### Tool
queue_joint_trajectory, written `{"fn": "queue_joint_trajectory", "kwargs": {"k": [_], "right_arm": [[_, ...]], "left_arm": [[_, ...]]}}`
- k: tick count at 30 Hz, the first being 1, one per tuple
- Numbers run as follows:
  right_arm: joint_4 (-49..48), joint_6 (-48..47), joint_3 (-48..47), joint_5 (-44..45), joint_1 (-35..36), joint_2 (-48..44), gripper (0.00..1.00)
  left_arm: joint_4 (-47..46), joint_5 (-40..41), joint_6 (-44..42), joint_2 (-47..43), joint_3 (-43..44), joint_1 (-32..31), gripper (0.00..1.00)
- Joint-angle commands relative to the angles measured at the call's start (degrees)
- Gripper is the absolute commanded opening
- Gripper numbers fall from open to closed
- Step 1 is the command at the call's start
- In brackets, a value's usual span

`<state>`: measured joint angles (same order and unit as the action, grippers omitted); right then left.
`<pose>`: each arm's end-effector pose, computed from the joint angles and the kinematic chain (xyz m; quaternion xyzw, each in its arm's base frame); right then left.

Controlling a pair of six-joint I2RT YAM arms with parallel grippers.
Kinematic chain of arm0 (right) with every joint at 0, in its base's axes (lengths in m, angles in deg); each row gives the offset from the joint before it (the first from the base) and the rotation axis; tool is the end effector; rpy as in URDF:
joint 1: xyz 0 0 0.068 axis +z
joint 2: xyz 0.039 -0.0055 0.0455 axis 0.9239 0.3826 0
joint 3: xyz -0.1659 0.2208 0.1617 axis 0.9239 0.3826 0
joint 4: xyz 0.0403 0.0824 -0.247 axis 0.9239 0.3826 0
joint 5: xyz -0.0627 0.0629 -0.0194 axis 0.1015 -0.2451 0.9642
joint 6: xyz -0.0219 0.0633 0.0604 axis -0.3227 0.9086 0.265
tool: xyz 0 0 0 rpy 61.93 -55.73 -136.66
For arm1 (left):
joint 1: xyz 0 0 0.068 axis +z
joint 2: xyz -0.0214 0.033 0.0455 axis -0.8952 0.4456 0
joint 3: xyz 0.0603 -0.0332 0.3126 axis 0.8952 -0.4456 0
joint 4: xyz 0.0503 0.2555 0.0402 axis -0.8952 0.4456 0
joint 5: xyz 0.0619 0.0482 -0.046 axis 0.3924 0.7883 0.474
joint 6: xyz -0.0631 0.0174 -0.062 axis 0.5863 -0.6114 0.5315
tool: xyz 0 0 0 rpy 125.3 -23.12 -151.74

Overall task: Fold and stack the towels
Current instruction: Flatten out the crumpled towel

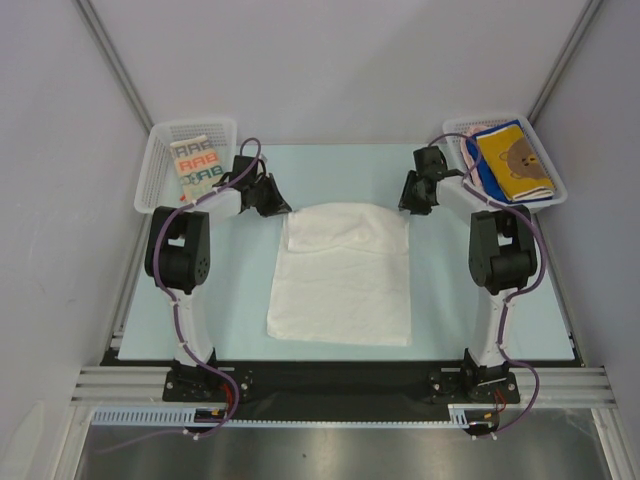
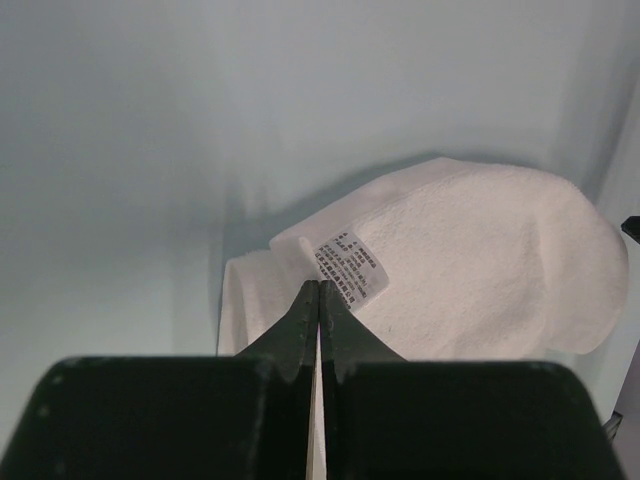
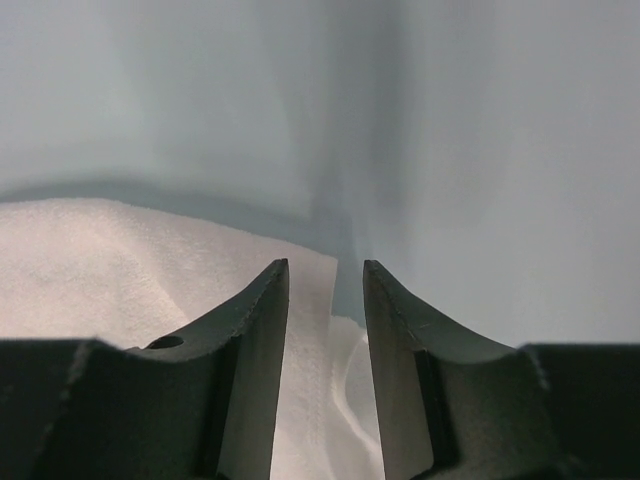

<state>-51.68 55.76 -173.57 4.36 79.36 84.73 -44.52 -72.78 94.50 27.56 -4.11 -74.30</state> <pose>0.4811 0.0988 0.2026 0.1046 0.9475 0.0807 0.2911 0.4817 -0.1195 0.1815 -0.1171 0.9167 -0.2788 0.2612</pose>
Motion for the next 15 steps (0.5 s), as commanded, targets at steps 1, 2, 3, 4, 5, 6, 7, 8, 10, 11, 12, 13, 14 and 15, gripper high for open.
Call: {"fn": "queue_joint_trajectory", "kwargs": {"k": [1,2,3,4,5,6,7,8,10,11,12,13,14,15], "right_arm": [[-0.4,0.7,-3.0,-0.9,0.4,2.3,0.41],[-0.7,0.9,-2.7,-0.9,0.5,2.3,0.41],[-0.9,1.1,-2.6,-0.9,0.6,2.3,0.41],[-1.4,1.0,-2.4,-0.9,0.6,2.0,0.4],[-1.4,1.0,-2.5,-0.8,0.5,2.1,0.36],[-1.3,1.0,-2.8,-0.9,0.5,2.0,0.25],[-1.4,1.0,-3.1,-0.9,0.5,2.0,0.2],[-1.4,0.8,-3.3,-0.9,0.4,2.0,0.17],[-1.0,0.8,-4.1,-1.9,0.1,1.8,0.1],[-0.9,0.7,-4.1,-1.5,0.0,1.2,0.07],[-1.2,0.6,-4.2,-1.5,-0.2,0.9,0.06],[-1.3,0.6,-4.1,-1.5,-0.3,0.7,0.05],[-1.3,0.6,-4.1,-1.5,-0.4,0.3,0.03],[-1.9,0.6,-4.1,0.0,-0.4,-0.7,0.02]], "left_arm": [[-1.2,-1.5,-1.3,-1.2,2.2,-0.4,0.0],[-1.2,-1.5,-1.4,-1.1,2.2,-0.4,0.0],[-1.1,-1.5,-1.5,-1.2,2.3,-0.4,0.0],[-1.2,-1.6,-1.6,-1.3,2.4,-0.4,0.0],[-1.2,-1.5,-1.7,-1.4,2.4,-0.4,0.0],[-1.3,-1.8,-1.7,-1.4,2.5,-0.3,0.0],[-1.7,-1.9,-1.8,-1.5,2.5,-0.4,0.0],[-1.8,-2.2,-1.8,-1.6,2.5,-0.4,0.0],[-2.6,-2.7,-1.7,-1.8,2.6,-0.4,0.0],[-3.0,-2.7,-1.7,-2.1,2.6,-0.4,0.0],[-3.4,-2.9,-1.7,-2.2,2.7,-0.4,0.0],[-3.9,-3.0,-1.7,-2.3,2.6,-0.4,0.0],[-4.4,-3.4,-1.7,-2.9,2.6,-0.4,0.0],[-5.3,-3.3,-1.7,-3.4,2.4,-0.4,0.0]]}}
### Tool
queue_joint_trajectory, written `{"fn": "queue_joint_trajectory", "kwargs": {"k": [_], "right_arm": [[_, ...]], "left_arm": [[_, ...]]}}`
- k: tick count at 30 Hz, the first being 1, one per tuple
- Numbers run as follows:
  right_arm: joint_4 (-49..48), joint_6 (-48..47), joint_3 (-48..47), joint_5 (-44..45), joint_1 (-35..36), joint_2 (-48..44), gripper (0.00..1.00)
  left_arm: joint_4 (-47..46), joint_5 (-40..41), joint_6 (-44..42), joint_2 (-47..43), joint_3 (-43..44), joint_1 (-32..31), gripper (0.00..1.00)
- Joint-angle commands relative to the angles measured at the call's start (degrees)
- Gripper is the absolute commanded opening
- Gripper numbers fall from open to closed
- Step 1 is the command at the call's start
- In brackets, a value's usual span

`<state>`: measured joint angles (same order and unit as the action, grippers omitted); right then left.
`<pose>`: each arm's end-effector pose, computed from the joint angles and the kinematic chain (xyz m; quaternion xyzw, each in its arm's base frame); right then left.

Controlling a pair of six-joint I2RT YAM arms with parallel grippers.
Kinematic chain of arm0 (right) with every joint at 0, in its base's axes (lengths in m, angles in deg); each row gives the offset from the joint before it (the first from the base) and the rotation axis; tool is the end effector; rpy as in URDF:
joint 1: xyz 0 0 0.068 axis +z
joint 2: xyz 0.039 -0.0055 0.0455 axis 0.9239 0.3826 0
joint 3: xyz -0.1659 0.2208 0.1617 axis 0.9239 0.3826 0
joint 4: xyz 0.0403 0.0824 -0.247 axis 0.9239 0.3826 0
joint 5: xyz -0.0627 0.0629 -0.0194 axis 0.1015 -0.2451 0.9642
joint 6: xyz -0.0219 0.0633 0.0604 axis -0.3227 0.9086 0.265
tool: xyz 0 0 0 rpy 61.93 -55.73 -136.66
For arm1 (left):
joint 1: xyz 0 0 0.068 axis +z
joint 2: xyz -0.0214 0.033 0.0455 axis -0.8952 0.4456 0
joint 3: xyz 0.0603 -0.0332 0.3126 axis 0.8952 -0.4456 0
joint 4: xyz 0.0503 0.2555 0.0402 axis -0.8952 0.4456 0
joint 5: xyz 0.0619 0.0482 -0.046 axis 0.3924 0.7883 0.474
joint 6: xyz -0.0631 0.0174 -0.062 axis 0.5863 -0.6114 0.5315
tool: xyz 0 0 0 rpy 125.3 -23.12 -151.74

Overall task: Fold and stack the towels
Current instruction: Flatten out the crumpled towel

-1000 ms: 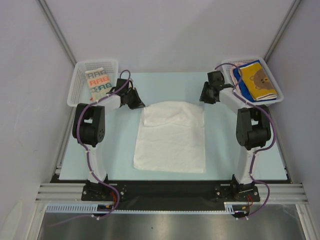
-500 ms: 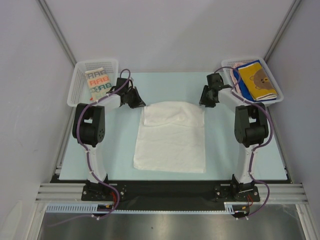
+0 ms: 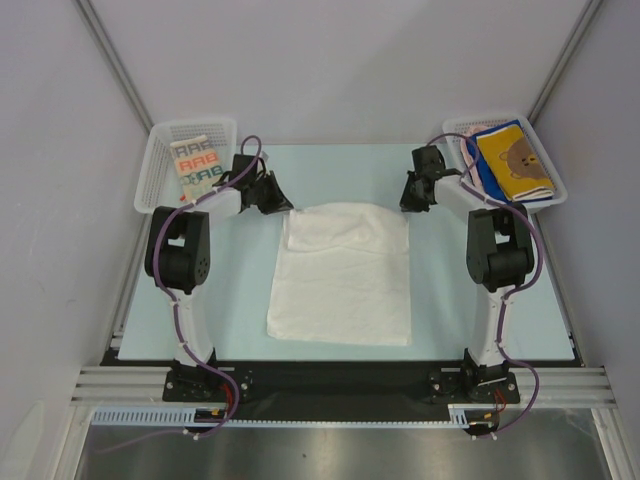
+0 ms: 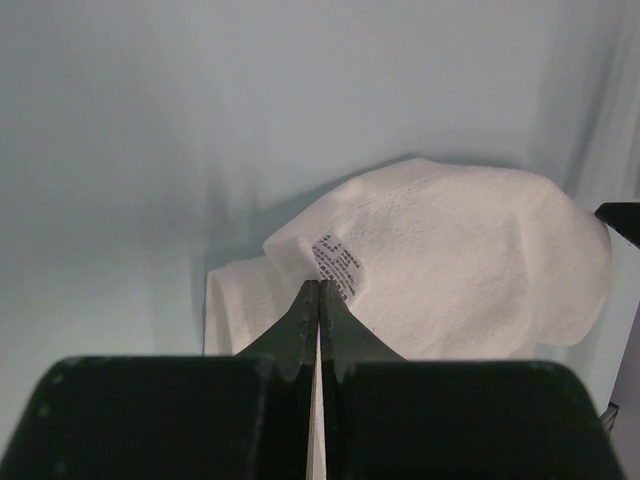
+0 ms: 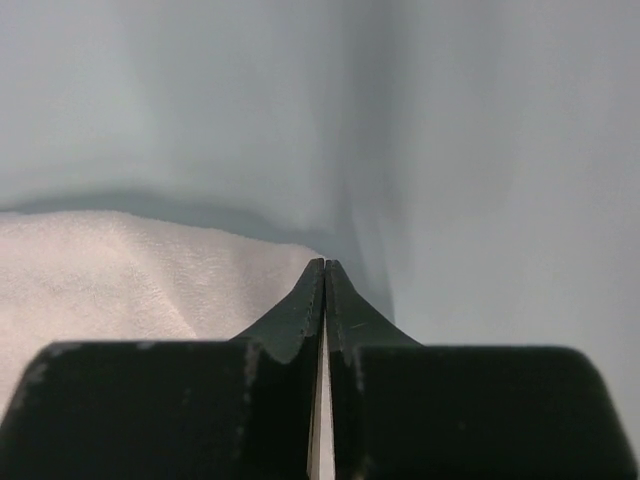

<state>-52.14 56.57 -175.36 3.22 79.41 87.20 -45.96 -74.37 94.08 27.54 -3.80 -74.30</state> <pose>0.4912 0.1030 0.1932 0.1079 0.9478 0.0913 0.2857 0.4846 -0.1222 0.1866 -0.1049 0.9109 -0.2936 0.2702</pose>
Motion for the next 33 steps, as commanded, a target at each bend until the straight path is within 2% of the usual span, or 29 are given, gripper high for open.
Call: {"fn": "queue_joint_trajectory", "kwargs": {"k": [1,7,14,17,22,28,33], "right_arm": [[-1.7,-0.3,-1.8,1.3,-0.6,-3.6,0.02],[-4.3,0.1,1.5,2.8,-0.7,-10.2,0.0],[-5.0,1.9,8.2,3.9,-0.5,-19.6,0.0],[-6.1,4.0,15.1,4.0,0.0,-26.1,0.0],[-7.9,6.6,28.6,2.9,1.9,-35.6,0.0],[-7.3,7.4,37.5,3.0,5.2,-46.6,0.0],[-8.3,8.9,45.9,3.8,7.2,-51.3,0.0]], "left_arm": [[-4.5,-1.7,-1.2,-3.7,1.8,-0.4,0.0],[-6.9,-0.7,-0.9,-7.8,0.4,-0.4,0.0],[-5.1,2.3,0.6,-13.7,-3.9,-0.4,0.0],[-4.3,4.3,1.6,-18.5,-8.5,-0.5,0.0],[-6.7,5.7,3.1,-27.3,-21.3,-0.8,0.0],[-6.5,6.6,3.6,-36.8,-30.1,-1.3,0.01],[-8.4,7.0,3.7,-41.7,-40.2,-2.2,0.0]]}}
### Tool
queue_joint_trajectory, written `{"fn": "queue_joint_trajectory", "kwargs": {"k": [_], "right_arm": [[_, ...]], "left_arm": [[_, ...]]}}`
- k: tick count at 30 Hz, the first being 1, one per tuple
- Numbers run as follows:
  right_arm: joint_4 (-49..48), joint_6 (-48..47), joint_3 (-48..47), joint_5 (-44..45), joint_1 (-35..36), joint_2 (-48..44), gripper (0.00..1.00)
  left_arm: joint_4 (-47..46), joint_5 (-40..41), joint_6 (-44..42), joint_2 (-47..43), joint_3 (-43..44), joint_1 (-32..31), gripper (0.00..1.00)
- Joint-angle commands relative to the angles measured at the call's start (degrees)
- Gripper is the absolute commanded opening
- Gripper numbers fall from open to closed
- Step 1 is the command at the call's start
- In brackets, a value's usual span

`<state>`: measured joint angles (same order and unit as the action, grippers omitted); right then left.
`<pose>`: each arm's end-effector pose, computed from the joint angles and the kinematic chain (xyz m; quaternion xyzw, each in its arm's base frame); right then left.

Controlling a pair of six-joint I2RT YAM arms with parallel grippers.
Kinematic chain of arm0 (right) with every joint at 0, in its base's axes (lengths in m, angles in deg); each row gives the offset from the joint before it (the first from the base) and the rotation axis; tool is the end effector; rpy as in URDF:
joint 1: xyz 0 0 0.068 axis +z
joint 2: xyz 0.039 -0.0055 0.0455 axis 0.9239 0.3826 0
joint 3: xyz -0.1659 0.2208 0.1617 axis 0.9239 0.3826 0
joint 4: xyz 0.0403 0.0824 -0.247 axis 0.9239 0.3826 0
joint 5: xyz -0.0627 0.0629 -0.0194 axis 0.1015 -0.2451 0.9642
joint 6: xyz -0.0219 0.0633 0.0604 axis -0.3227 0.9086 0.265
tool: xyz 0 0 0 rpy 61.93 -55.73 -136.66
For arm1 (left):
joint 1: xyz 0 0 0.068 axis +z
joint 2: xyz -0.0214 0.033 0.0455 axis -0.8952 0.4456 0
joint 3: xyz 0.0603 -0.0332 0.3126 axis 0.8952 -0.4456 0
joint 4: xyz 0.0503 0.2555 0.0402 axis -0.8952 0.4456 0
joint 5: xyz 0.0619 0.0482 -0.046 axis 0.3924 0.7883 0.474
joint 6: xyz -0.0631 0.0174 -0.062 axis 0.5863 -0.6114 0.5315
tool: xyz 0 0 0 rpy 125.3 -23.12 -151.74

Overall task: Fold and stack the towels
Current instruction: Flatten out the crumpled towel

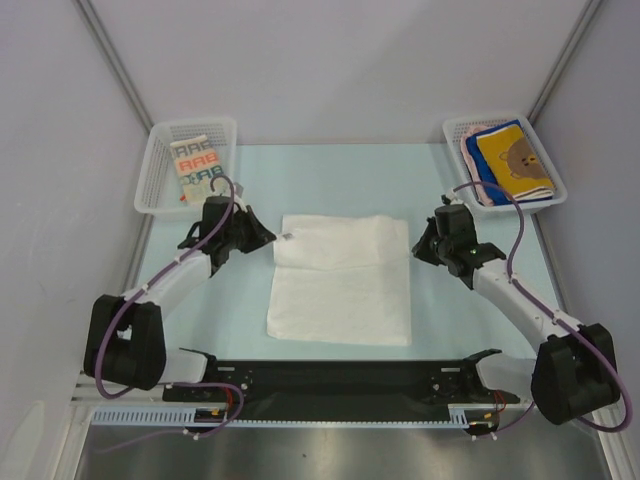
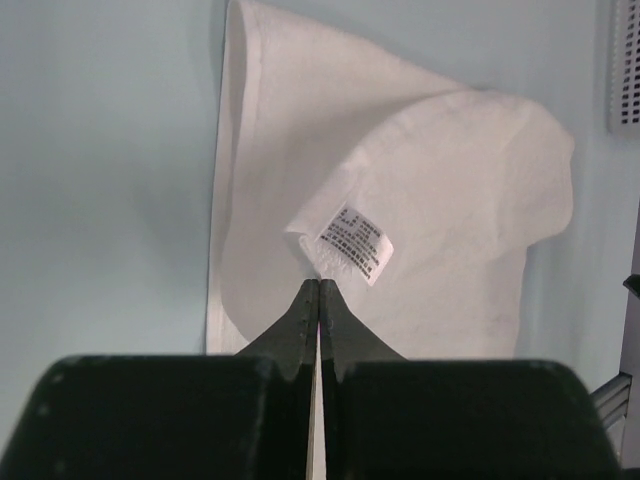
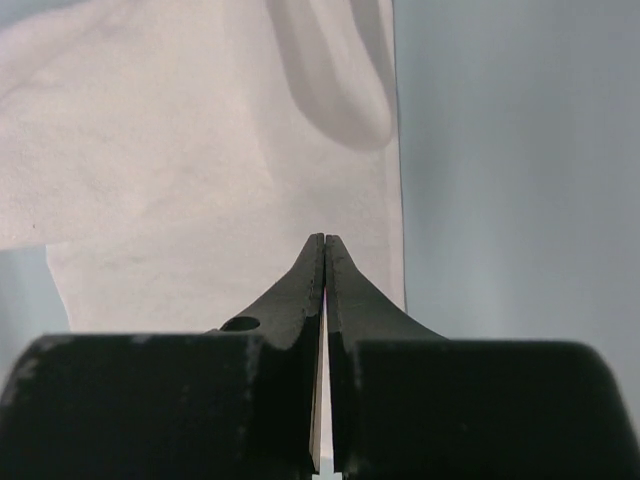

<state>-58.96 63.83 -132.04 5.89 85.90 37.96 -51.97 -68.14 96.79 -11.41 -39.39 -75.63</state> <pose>0.2608 0.0822 0.2585 0.1193 0.9067 0.1500 0.3757 0.3046 -0.0870 0.2442 -0.1205 0.8835 -0.2842 0.3523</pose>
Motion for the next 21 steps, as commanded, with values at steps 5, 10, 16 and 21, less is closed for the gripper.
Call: {"fn": "queue_joint_trajectory", "kwargs": {"k": [5,10,16,21], "right_arm": [[-3.1,0.7,0.7,2.4,0.5,1.1,0.14],[-5.4,-2.4,-12.7,-0.3,0.5,13.7,0.22],[-3.3,-4.4,-27.0,-2.4,0.4,29.8,0.27],[-0.3,-5.0,-32.3,-2.3,0.2,36.4,0.32]], "left_arm": [[-5.0,0.7,1.9,-2.8,-10.6,-1.4,0.0],[-7.4,0.6,3.0,-1.6,-12.7,-1.5,0.0],[-8.2,0.1,3.2,-0.7,-13.0,-1.5,0.0],[-8.6,-0.4,3.3,-0.5,-13.1,-1.6,0.0]]}}
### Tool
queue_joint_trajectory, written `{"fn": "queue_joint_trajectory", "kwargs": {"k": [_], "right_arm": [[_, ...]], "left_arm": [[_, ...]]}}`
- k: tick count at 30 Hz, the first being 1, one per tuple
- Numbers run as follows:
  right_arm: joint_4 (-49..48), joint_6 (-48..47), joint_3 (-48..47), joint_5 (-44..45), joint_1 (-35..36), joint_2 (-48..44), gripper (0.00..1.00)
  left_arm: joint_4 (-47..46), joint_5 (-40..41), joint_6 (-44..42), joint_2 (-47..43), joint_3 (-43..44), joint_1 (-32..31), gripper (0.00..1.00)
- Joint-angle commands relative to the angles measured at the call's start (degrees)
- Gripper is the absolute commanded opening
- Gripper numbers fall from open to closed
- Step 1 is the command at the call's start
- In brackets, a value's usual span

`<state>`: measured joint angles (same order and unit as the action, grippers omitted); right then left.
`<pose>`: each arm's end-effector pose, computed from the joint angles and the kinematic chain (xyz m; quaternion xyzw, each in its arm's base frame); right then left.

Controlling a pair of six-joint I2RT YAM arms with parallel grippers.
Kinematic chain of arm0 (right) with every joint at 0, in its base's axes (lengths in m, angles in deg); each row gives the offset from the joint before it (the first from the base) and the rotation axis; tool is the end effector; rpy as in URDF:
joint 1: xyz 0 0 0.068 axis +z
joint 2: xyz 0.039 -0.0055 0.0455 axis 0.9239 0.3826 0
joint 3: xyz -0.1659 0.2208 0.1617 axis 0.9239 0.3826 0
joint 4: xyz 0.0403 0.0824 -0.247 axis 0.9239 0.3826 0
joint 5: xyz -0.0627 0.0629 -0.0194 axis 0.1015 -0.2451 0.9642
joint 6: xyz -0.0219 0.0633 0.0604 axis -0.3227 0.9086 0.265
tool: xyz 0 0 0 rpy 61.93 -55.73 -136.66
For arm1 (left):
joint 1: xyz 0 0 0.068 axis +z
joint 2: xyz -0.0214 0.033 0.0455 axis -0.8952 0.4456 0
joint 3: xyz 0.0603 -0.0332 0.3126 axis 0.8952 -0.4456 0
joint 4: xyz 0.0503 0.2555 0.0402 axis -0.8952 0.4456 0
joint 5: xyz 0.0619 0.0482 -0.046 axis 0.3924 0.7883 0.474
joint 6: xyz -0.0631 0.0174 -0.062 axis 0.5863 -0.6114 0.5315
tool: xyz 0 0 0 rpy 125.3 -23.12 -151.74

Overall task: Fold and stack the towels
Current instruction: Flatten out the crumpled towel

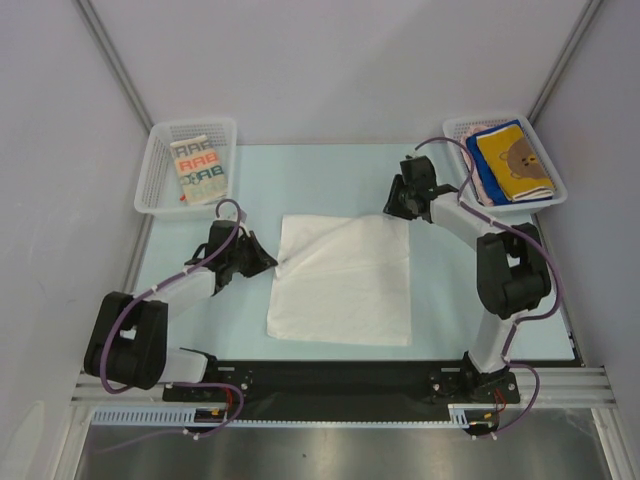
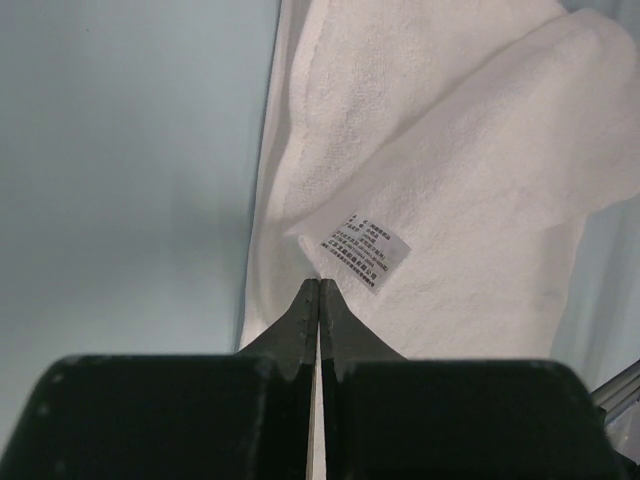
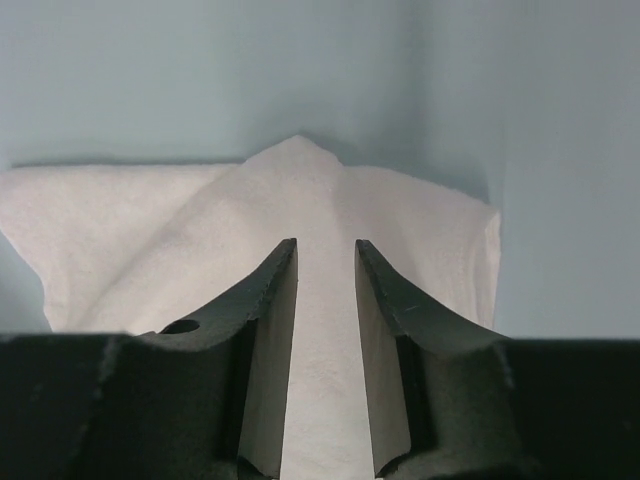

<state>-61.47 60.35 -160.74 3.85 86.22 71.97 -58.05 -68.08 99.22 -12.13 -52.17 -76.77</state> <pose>0.4225 0.1417 0.2423 0.0827 0.9206 0.1454 0.3528 0.2672 -0.0846 0.1829 -0.1413 0.9019 -0.2771 0.2998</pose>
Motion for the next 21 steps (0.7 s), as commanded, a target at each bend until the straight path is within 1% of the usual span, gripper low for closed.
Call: {"fn": "queue_joint_trajectory", "kwargs": {"k": [1,5,8,11,17,21], "right_arm": [[2.4,-1.7,-4.1,-0.4,-0.2,3.1,0.36],[5.6,-1.9,-6.2,0.1,0.4,5.4,0.38],[4.9,-1.4,-5.5,0.6,0.3,5.4,0.4],[6.4,-1.5,-6.6,1.4,0.1,6.9,0.4],[4.3,-0.6,-6.6,-3.1,-0.5,9.6,0.41],[2.5,0.9,-6.5,-7.2,-2.2,10.3,0.41]], "left_arm": [[-2.6,-0.5,0.9,0.4,-0.3,-0.5,0.0],[-2.7,-0.9,1.1,0.4,-0.1,-0.5,0.0],[-2.6,-0.9,1.2,0.3,0.3,-0.5,0.0],[-2.4,-0.9,1.3,0.3,0.6,-0.6,0.0],[-1.9,-0.7,1.2,0.3,1.3,-0.6,0.0],[-1.2,-0.4,1.0,0.0,2.0,-0.6,0.01]]}}
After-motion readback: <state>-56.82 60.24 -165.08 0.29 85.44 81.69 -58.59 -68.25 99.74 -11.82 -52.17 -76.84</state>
